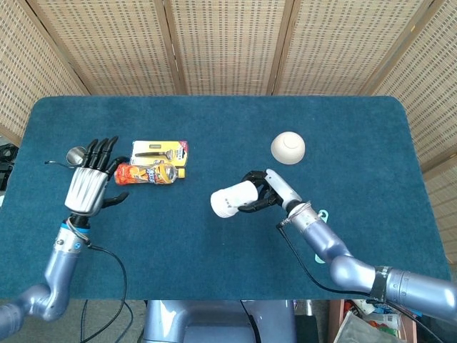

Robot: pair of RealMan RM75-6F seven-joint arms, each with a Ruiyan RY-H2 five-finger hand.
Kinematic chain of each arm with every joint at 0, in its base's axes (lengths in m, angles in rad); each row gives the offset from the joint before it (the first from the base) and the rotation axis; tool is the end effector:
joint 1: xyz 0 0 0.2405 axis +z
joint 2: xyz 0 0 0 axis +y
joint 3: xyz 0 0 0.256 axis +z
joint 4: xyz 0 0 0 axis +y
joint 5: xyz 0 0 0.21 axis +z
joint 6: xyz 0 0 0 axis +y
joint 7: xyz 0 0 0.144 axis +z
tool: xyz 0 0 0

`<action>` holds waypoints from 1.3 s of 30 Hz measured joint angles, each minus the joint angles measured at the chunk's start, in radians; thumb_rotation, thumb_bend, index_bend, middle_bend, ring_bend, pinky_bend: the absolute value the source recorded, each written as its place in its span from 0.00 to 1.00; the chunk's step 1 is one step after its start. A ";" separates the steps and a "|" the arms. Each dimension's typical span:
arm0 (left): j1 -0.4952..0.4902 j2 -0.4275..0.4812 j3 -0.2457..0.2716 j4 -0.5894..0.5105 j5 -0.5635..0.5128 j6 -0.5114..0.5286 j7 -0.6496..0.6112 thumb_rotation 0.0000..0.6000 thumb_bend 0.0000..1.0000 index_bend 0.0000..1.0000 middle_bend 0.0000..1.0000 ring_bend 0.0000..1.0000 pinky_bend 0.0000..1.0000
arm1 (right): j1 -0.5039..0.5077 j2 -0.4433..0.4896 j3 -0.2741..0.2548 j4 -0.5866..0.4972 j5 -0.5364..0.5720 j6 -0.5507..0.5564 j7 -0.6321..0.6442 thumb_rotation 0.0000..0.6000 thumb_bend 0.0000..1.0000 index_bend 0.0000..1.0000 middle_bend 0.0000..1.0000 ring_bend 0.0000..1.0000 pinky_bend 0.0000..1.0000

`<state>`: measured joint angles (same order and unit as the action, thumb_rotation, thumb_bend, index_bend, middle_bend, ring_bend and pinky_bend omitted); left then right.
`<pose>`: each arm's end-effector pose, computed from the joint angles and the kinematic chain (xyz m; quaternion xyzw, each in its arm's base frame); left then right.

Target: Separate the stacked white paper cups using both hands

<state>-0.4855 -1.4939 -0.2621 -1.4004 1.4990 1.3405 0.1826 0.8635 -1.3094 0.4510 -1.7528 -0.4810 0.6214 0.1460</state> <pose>-0.1922 0.3237 0.0714 -0.6355 -0.2630 -0.5073 0.5192 -0.0797 -0.3717 0.0352 0.4940 -0.7354 0.4231 0.1899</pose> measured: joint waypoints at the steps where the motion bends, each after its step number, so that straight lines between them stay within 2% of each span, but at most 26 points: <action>1: -0.011 -0.023 -0.004 0.012 0.006 0.006 -0.005 1.00 0.08 0.30 0.00 0.00 0.00 | 0.014 -0.004 0.003 0.008 0.028 -0.005 0.009 1.00 0.34 0.58 0.61 0.47 0.62; 8: -0.100 -0.158 -0.030 0.063 0.031 0.024 -0.018 1.00 0.10 0.36 0.00 0.00 0.00 | 0.103 -0.039 0.001 0.046 0.163 0.003 0.041 1.00 0.35 0.58 0.61 0.47 0.62; 16: -0.142 -0.228 -0.026 0.078 0.016 0.008 0.005 1.00 0.15 0.40 0.00 0.00 0.00 | 0.144 -0.068 0.004 0.061 0.241 0.047 0.072 1.00 0.35 0.58 0.61 0.47 0.62; 18: -0.151 -0.248 -0.024 0.092 0.012 0.005 0.000 1.00 0.20 0.42 0.00 0.00 0.00 | 0.153 -0.069 0.005 0.063 0.253 0.056 0.072 1.00 0.35 0.58 0.61 0.47 0.62; 24: -0.171 -0.297 -0.018 0.138 0.009 0.006 -0.006 1.00 0.25 0.48 0.00 0.00 0.00 | 0.161 -0.069 0.003 0.063 0.274 0.060 0.076 1.00 0.35 0.58 0.61 0.47 0.62; 34: -0.220 -0.387 -0.040 0.248 0.014 0.042 -0.043 1.00 0.25 0.49 0.00 0.00 0.00 | 0.161 -0.058 0.003 0.061 0.280 0.028 0.097 1.00 0.36 0.58 0.61 0.47 0.62; 37: -0.232 -0.402 -0.044 0.269 0.020 0.052 -0.045 1.00 0.30 0.53 0.00 0.00 0.00 | 0.161 -0.056 0.002 0.059 0.279 0.025 0.100 1.00 0.36 0.58 0.61 0.47 0.62; 39: -0.242 -0.414 -0.043 0.286 0.026 0.057 -0.049 1.00 0.37 0.55 0.00 0.00 0.00 | 0.160 -0.053 0.001 0.056 0.277 0.024 0.102 1.00 0.36 0.58 0.61 0.47 0.62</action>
<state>-0.7274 -1.9078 -0.3056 -1.1140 1.5254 1.3976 0.1338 1.0240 -1.3621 0.4515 -1.6966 -0.2042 0.6449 0.2484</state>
